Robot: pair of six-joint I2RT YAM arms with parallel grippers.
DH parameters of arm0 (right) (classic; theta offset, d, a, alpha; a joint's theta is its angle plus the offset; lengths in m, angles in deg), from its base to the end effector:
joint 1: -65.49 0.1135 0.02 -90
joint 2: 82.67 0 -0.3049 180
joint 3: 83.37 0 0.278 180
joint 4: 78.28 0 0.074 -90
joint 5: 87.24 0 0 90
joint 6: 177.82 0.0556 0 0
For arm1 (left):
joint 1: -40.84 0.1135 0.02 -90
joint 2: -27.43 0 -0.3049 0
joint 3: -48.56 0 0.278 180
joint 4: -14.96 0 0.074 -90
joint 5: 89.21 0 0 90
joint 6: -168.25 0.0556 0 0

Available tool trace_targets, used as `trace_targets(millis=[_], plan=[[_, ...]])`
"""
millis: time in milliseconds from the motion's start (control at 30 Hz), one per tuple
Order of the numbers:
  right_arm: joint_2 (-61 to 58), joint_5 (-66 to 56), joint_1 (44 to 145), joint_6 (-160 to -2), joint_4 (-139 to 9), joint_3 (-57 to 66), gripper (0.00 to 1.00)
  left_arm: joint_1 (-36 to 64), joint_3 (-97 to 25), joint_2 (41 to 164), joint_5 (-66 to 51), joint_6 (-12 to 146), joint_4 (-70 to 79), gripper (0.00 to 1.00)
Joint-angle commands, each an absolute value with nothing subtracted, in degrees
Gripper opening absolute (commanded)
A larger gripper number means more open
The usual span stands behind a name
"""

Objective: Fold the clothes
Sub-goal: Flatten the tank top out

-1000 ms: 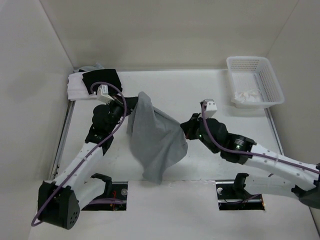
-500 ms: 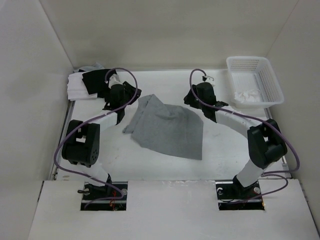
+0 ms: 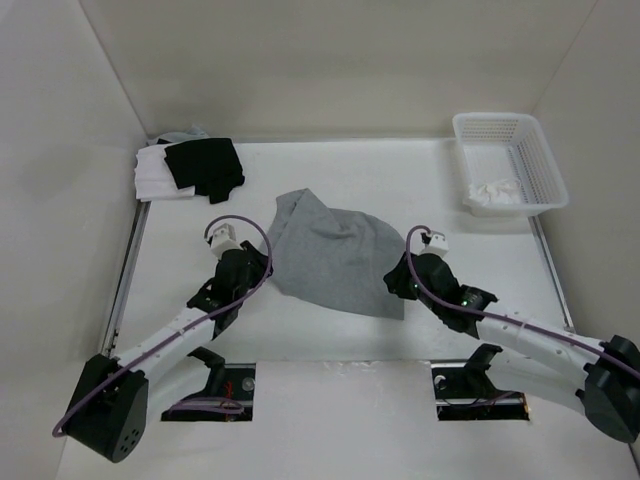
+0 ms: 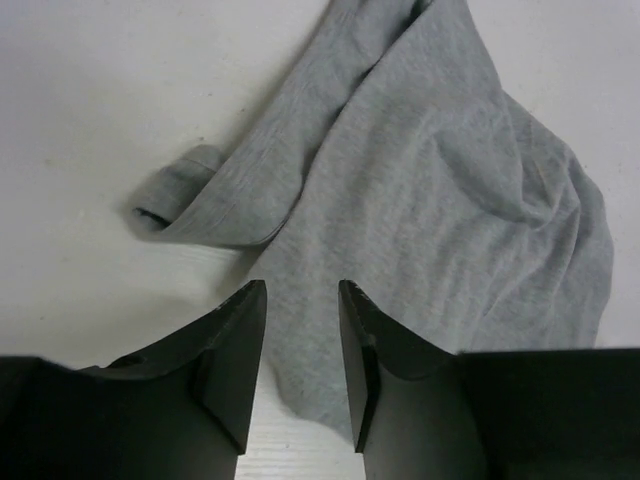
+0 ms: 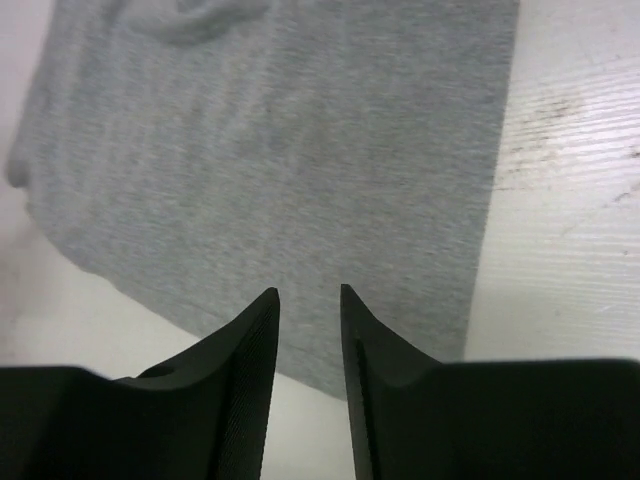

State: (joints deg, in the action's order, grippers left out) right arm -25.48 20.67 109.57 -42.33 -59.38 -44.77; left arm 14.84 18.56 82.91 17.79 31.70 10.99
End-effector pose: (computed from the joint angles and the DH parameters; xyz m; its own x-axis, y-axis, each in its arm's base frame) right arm 0.1692 0.1401 0.2039 -0.6536 0.3117 -0.6897 -0.0294 0.9001 0.4346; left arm 0.1949 -0.0770 0.1826 -0.4421 -0.5568 -0.7032 -0.1899 0.8243 -0.5333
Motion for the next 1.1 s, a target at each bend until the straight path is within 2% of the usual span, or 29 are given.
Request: trace_targets(millis=[0, 200, 300, 400, 433, 500, 533, 567, 600, 700, 733, 767, 800, 867, 900, 1000, 1067], plan=[[-28.97, 22.71, 111.32, -39.40, -58.97, -45.32, 0.42, 14.52, 19.83, 82.52, 17.25, 30.44, 7.51, 0.39], [-30.19, 22.80, 111.32, -37.11, -58.43, -48.92, 0.44, 14.34, 19.14, 90.77, 13.72, 29.99, 14.70, 0.40], [-31.16, 22.54, 111.32, -37.02, -59.14, -49.90, 0.44, 14.17, 17.73, 94.65, 13.10, 29.91, 15.77, 0.32], [-32.04, 22.53, 110.89, -37.37, -59.92, -50.16, 0.45, 13.90, 16.94, 96.16, 13.01, 29.91, 15.51, 0.10], [-31.78, 22.53, 110.71, -37.63, -60.28, -50.16, 0.45, 13.99, 16.76, 94.94, 12.58, 29.56, 14.46, 0.06], [-31.17, 22.45, 110.62, -37.99, -60.37, -49.99, 0.45, 13.73, 15.98, 91.87, 12.13, 29.21, 10.79, 0.04], [-29.77, 22.45, 110.80, -38.25, -60.98, -49.90, 0.46, 12.86, 13.45, 85.93, 12.22, 26.86, 0.32, 0.03], [-29.76, 22.45, 110.80, -38.25, -60.98, -49.90, 0.46, 12.85, 13.42, 85.87, 12.22, 26.83, 0.22, 0.03], [-29.15, 22.45, 110.80, -38.34, -61.50, -49.90, 0.48, 11.81, 10.99, 82.31, 11.78, 24.14, -7.88, 0.03], [-27.92, 22.53, 110.80, -38.43, -63.44, -50.33, 0.50, 7.94, 2.73, 75.78, 11.78, 19.11, -26.71, 0.05], [-27.74, 22.71, 110.80, -38.43, -64.40, -50.86, 0.50, 5.84, -3.13, 74.37, 12.21, 17.97, -34.94, 0.07], [-27.65, 22.71, 110.62, -38.43, -65.02, -51.21, 0.50, 5.12, -5.19, 74.36, 12.39, 18.13, -37.12, 0.10], [-27.48, 22.45, 110.36, -38.43, -66.33, -51.74, 0.51, 4.51, -7.56, 74.80, 12.83, 18.48, -39.66, 0.18], [-26.86, 21.75, 109.57, -38.86, -67.40, -52.01, 0.53, 4.32, -11.09, 77.60, 14.58, 21.11, -43.10, 0.42], [-26.51, 21.22, 109.22, -39.39, -67.66, -51.83, 0.53, 4.76, -11.01, 79.00, 15.29, 21.82, -43.11, 0.48], [-26.60, 20.69, 109.30, -39.48, -67.66, -51.83, 0.56, 5.91, -7.60, 80.77, 15.21, 21.82, -39.70, 0.49], [-27.03, 21.21, 109.39, -39.04, -67.40, -52.18, 0.56, 6.26, -4.96, 80.43, 15.99, 21.47, -37.50, 0.45]])
